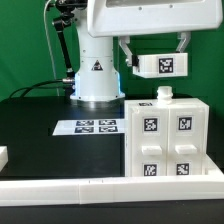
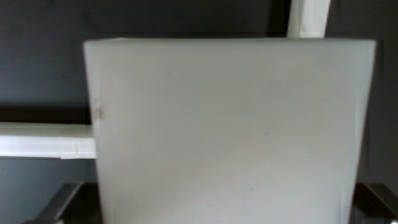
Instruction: Assemble cabinet
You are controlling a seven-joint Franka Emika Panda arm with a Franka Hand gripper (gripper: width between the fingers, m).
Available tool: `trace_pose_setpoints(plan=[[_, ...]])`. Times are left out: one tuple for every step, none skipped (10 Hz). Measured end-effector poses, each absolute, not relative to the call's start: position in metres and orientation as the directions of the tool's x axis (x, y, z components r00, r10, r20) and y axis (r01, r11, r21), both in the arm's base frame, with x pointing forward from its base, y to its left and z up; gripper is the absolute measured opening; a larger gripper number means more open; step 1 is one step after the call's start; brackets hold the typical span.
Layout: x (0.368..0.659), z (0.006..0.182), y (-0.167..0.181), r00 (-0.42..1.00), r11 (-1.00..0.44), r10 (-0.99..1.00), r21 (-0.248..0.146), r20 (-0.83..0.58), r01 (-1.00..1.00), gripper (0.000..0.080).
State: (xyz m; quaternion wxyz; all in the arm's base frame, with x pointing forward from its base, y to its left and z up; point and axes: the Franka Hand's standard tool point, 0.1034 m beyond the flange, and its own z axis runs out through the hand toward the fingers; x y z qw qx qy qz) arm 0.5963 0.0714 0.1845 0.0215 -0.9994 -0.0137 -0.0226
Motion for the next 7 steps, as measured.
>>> trace_pose_setpoints(plan=[[0.6,0.18,0.074,0.999,-0.999,0.03,-0.041,0.043,0.031,0.0563],[0.599,0.173,0.076,0.999,-0.999,0.034,-0.04,0.036,0.035,0.0563],[0.598,0.169,0.077,0.999,-0.999,0.036,-0.039,0.03,0.037,0.0563],[0.597,0.165,0.079,0.999,-0.999,0.038,-0.039,0.025,0.039,0.0563],[0.596,0.162,0.08,0.999,-0.998,0.04,-0.038,0.021,0.041,0.0563],[0.595,0.161,0.082,0.999,-0.998,0.043,-0.039,0.018,0.043,0.0563],[0.595,0.16,0.083,0.999,-0.998,0.044,-0.039,0.019,0.045,0.0563]])
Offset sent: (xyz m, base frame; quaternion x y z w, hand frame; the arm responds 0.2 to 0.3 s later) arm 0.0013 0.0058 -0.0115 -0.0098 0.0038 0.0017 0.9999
